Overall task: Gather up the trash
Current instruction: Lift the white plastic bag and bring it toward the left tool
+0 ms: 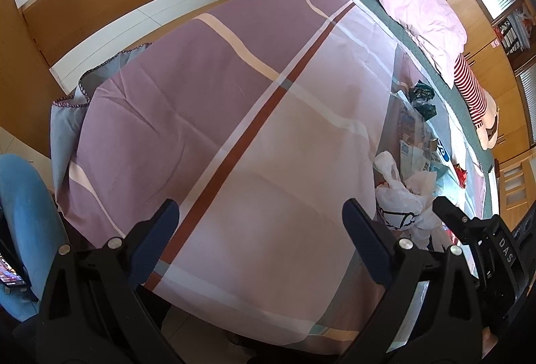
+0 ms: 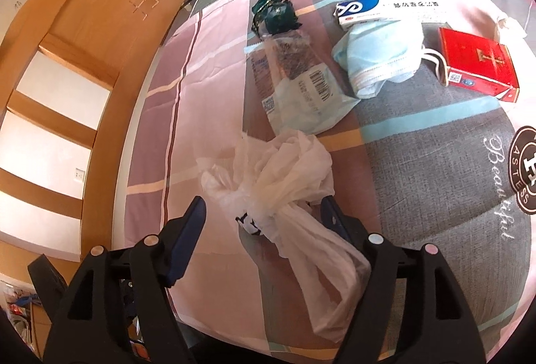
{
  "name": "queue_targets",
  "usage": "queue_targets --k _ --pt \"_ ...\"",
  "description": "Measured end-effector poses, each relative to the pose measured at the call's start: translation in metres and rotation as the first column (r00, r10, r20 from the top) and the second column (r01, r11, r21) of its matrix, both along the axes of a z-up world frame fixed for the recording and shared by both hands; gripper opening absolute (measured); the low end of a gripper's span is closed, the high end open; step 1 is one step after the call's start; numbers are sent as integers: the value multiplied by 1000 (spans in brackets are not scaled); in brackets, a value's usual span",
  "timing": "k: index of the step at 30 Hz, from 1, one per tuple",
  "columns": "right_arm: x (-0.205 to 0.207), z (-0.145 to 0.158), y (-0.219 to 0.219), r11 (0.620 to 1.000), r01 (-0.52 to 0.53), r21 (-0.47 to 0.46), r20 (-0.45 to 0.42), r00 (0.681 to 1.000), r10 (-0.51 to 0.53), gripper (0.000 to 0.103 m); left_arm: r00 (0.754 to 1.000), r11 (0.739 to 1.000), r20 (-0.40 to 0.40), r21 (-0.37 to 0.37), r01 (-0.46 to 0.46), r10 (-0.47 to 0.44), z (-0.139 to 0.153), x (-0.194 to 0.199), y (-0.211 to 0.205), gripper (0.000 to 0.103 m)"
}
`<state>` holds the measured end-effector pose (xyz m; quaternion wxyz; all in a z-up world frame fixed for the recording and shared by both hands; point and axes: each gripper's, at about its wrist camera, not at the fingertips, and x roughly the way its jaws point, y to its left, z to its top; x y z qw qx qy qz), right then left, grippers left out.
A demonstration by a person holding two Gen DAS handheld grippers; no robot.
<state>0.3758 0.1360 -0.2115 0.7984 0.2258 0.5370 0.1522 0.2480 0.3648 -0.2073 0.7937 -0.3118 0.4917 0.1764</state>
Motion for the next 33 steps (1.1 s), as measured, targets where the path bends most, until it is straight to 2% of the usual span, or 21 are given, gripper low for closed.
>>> queue_targets --k 25,29,33 --pt "-1 3 -11 996 66 -61 23 998 -64 72 1000 1000 -8 -19 -2 2 -4 -3 2 97" --pt "-3 13 -21 992 123 -37 74 990 -120 72 1000 1000 -7 -24 -13 13 -4 -5 4 97" --pt "0 14 -21 986 127 -107 95 989 -117 72 1000 1000 -11 -26 -9 9 -5 -5 4 97"
